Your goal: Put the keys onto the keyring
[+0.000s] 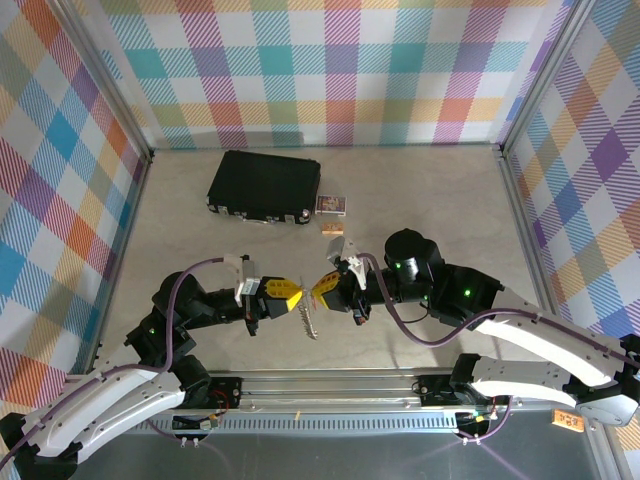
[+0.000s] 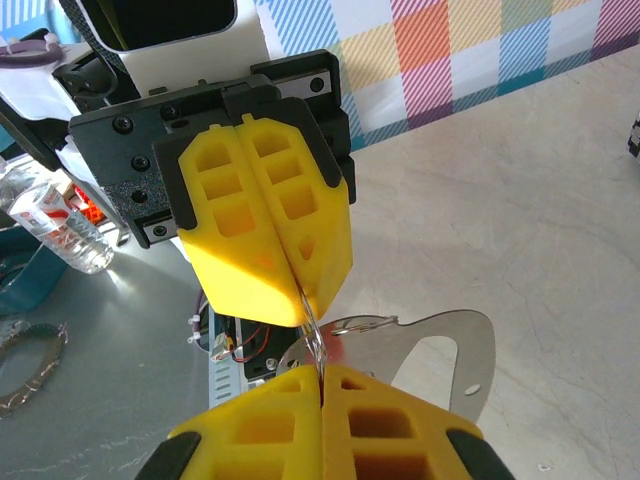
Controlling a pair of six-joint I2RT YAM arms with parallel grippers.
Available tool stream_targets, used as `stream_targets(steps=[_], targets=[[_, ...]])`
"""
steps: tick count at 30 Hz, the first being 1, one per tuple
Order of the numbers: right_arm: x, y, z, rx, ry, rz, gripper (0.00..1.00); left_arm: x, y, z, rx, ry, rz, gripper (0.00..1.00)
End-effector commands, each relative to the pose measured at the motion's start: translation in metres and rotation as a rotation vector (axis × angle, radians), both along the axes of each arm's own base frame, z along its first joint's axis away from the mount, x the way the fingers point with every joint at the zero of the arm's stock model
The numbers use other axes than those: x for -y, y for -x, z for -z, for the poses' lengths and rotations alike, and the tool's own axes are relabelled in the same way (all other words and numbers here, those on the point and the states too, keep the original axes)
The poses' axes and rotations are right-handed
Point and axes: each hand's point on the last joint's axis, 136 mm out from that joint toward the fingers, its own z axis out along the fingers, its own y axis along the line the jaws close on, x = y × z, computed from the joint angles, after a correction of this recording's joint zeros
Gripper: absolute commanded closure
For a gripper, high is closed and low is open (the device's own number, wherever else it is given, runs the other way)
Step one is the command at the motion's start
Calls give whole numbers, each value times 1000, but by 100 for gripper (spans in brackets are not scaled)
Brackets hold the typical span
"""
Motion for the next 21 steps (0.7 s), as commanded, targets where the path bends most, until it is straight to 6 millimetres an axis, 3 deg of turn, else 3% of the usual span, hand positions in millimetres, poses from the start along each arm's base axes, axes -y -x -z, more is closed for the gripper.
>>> stream_targets(steps=[1, 21], targets=[[-5, 2, -16, 6, -49, -16, 100, -2, 6, -13, 40, 46, 14, 100], [-7, 6, -21, 4, -67, -36, 100, -2, 9, -14, 43, 48, 33, 100]])
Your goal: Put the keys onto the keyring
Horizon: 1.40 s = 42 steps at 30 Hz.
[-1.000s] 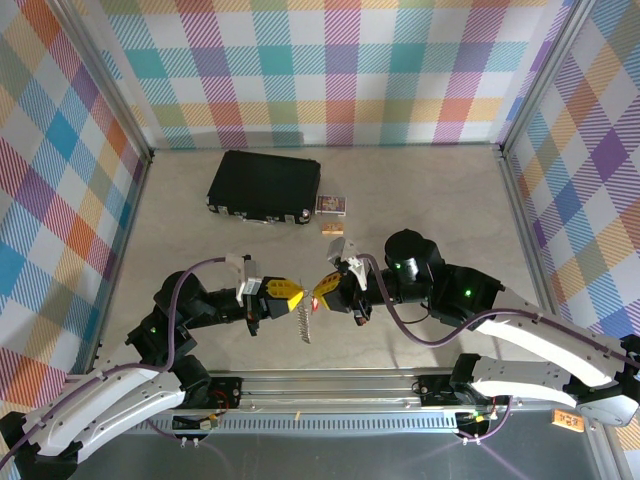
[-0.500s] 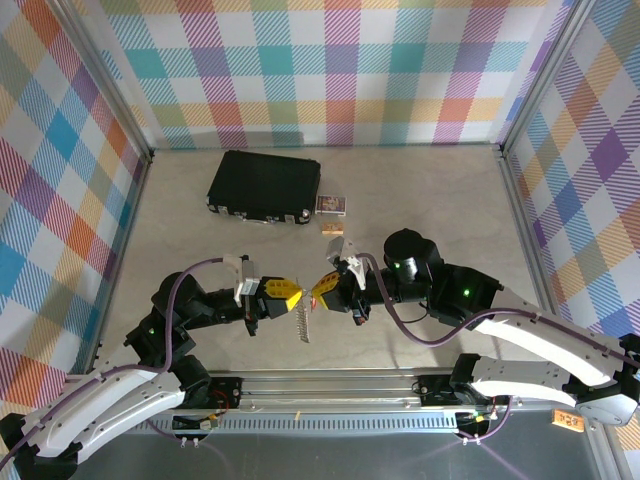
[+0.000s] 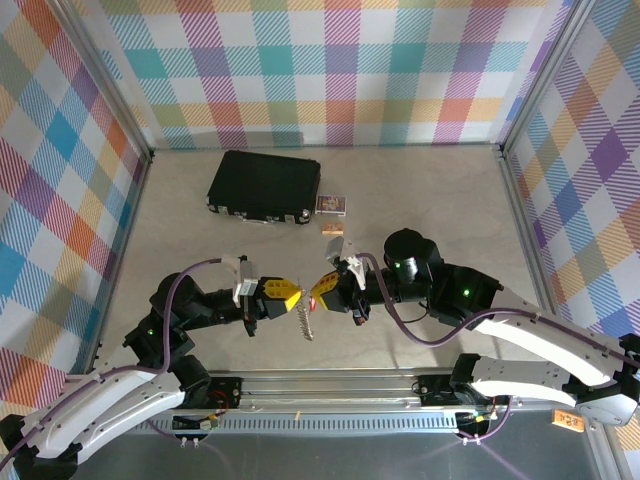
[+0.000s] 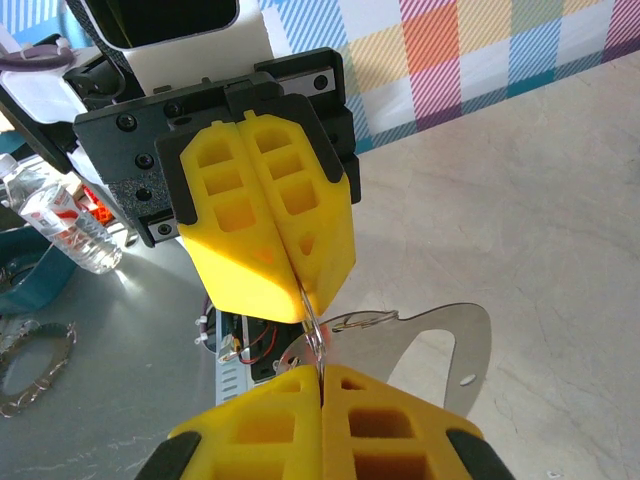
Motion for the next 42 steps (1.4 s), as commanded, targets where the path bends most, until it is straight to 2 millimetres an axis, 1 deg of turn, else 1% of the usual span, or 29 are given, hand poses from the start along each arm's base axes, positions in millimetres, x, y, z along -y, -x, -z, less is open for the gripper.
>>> stream_targets(steps=[1, 8, 23, 33, 42], targets=[[-5, 4, -19, 9, -58, -22, 100, -1, 9, -14, 43, 46, 35, 100], [-6, 6, -22, 5, -65, -32, 100, -1, 11, -15, 42, 50, 45, 100], [-8, 7, -20, -4, -60, -45, 100, 1, 13, -15, 39, 51, 63, 100], [-5, 7, -23, 17, -61, -44, 100, 2, 12, -14, 31, 40, 67, 100], [-5, 7, -20, 25, -45, -49, 100, 5, 11, -12, 20, 27, 72, 100]])
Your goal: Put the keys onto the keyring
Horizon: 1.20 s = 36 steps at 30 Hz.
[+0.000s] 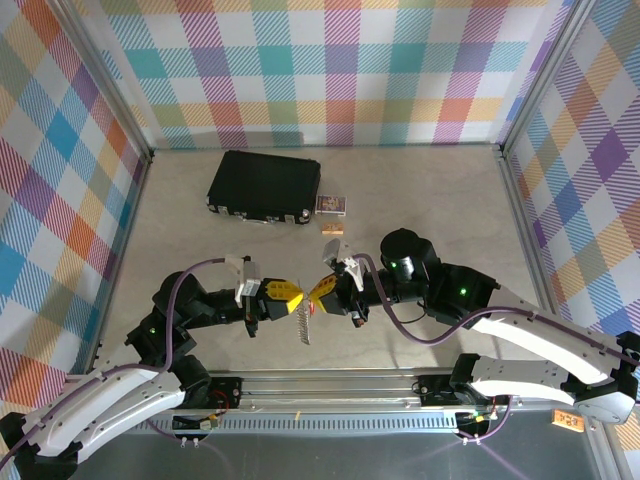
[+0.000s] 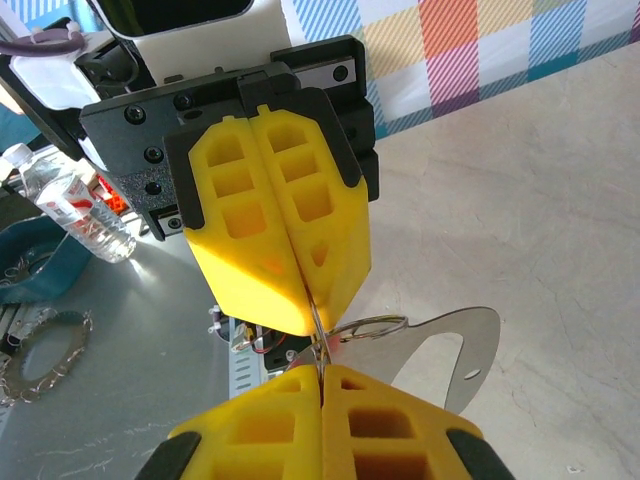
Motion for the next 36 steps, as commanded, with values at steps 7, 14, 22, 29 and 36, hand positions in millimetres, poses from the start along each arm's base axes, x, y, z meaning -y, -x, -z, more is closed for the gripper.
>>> stream_targets(steps=[7, 14, 22, 29, 36], targets=[[-3, 2, -21, 50, -57, -22, 100, 2, 8, -17, 33, 38, 44, 100], [-4, 2, -14, 54, -42, -26, 100, 1, 5, -20, 28, 55, 25, 100], [-4, -1, -5, 88, -21, -22, 100, 2, -1, -24, 11, 106, 2, 100], [-8, 0, 7, 178, 28, -13, 100, 2, -5, -23, 7, 117, -14, 100], [-3, -2, 3, 208, 8, 13, 98, 2, -6, -24, 7, 125, -20, 100]])
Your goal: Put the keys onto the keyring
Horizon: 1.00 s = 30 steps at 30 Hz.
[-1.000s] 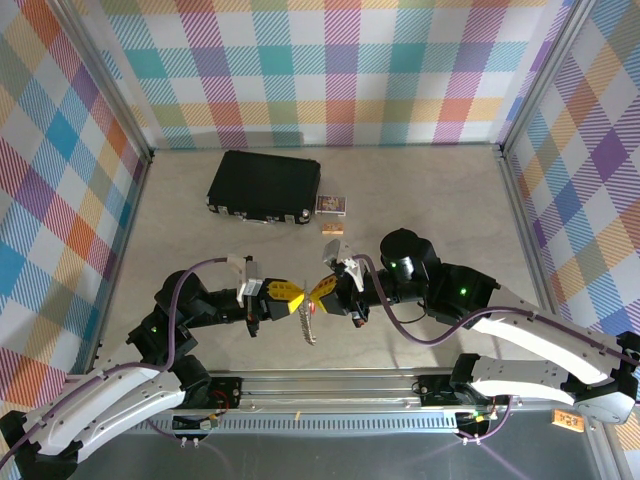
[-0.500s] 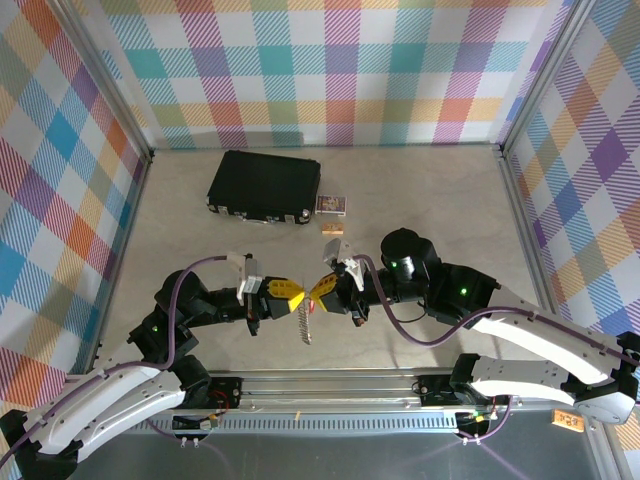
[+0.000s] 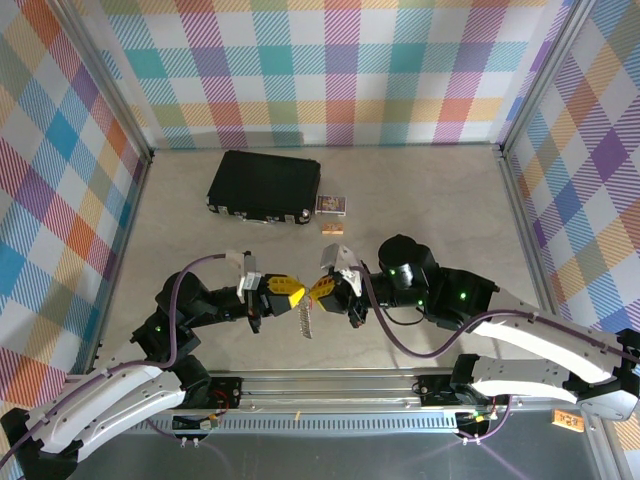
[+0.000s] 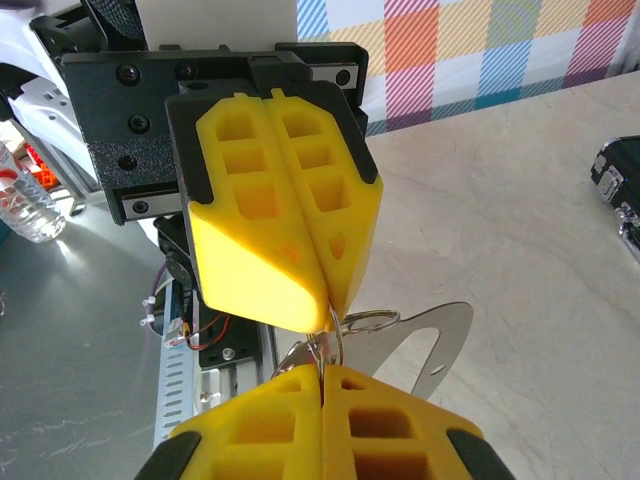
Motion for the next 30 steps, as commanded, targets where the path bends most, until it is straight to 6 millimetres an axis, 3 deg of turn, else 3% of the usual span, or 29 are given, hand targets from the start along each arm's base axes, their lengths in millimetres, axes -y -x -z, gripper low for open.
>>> stream_targets(steps=[1, 5, 9, 17, 21, 30], targets=[[-2, 5, -3, 37, -21, -23, 95, -1, 3, -22, 55, 79, 7, 100], [1, 6, -7, 29, -34, -16, 82, 0, 3, -23, 59, 87, 8, 100], [6, 3, -13, -11, -27, 24, 76, 1, 5, -25, 70, 132, 27, 100], [35, -4, -49, -85, -150, 131, 63, 0, 8, -40, 106, 223, 55, 100], [37, -5, -61, -123, -187, 122, 65, 0, 14, -47, 109, 269, 96, 100], [22, 5, -68, -126, -232, 9, 72, -3, 23, -59, 114, 323, 140, 100]])
